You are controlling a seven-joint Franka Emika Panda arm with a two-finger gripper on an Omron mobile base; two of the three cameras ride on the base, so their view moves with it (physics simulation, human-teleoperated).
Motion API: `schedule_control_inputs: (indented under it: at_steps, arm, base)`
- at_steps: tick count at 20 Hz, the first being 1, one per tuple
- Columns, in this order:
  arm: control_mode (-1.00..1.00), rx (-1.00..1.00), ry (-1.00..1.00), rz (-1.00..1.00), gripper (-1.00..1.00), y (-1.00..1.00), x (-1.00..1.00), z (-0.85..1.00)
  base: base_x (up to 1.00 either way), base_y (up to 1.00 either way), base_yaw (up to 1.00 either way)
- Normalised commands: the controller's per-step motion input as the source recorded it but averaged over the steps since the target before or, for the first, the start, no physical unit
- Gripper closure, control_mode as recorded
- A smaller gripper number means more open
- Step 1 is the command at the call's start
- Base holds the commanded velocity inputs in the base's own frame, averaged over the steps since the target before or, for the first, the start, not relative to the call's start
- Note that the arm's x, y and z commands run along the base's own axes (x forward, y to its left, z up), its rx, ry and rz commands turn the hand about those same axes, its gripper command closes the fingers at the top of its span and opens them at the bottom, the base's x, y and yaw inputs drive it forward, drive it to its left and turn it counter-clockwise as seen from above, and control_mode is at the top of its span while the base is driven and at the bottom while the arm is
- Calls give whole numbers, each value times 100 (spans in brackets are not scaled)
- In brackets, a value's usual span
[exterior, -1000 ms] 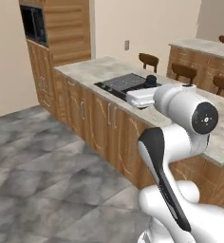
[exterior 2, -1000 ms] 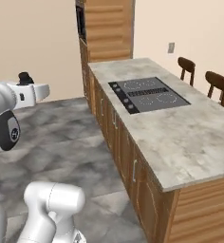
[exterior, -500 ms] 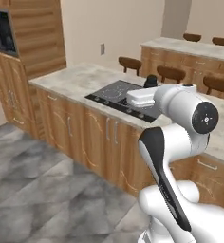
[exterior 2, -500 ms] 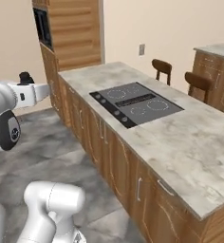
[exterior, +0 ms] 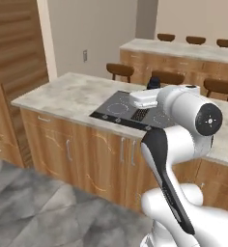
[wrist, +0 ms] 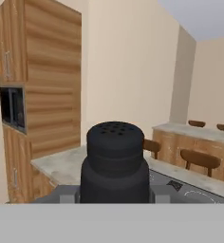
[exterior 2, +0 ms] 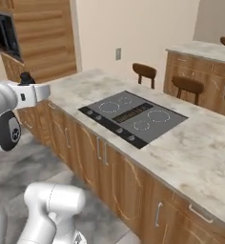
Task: Collect the turmeric, mayonnaise, and shaker from the cabinet and place them next to the stove.
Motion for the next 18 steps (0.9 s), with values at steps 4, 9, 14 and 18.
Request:
schedule_control_inputs:
  at_steps: [4, 9, 14, 18]
  arm:
    - [100, 0, 0, 0, 100, 0, 0, 0]
    - [100, 0, 0, 0, 100, 0, 0, 0]
    - [100, 0, 0, 0, 100, 0, 0, 0]
    - [100, 0, 0, 0, 100, 0, 0, 0]
  base:
    - [61, 87, -40]
    - [66, 82, -40]
    - [71, 77, -40]
    - [75, 64, -39]
